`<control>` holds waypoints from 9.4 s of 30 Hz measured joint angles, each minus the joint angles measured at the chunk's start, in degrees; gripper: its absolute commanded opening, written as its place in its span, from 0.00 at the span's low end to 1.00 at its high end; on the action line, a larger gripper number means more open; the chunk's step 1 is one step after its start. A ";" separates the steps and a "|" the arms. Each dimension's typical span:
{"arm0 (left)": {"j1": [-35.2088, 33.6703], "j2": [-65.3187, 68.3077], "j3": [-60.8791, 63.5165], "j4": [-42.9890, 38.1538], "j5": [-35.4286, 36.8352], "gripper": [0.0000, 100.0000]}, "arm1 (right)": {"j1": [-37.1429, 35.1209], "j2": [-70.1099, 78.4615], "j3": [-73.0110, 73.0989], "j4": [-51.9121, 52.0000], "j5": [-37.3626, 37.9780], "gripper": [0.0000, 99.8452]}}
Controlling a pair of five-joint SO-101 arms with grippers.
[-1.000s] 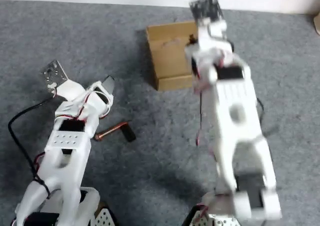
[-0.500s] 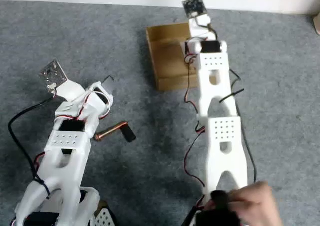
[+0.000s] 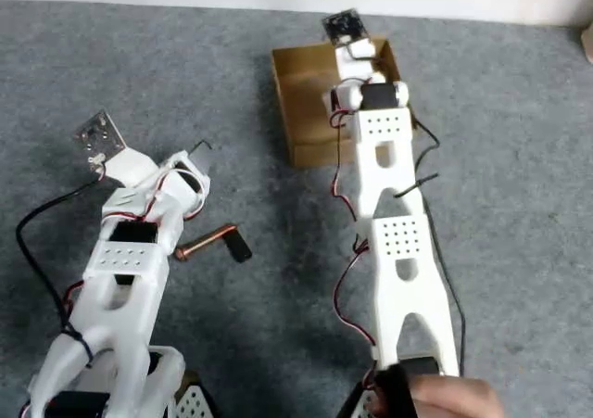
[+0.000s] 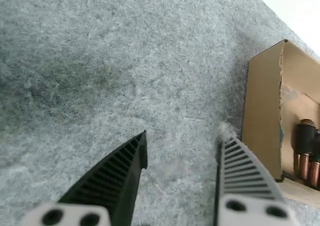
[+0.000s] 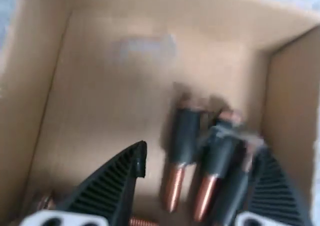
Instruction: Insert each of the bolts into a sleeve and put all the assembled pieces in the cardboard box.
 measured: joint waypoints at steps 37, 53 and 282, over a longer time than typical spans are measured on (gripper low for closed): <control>-2.99 0.00 -1.41 0.00 2.81 0.23 | -33.85 -100.40 105.32 6.42 -3.16 0.26; -5.36 0.00 -2.29 0.00 2.81 0.23 | -38.51 -86.59 130.55 -22.95 -9.23 0.26; 1.05 47.65 -53.63 74.02 -49.93 0.28 | -13.27 -115.52 144.00 -25.67 -5.54 0.01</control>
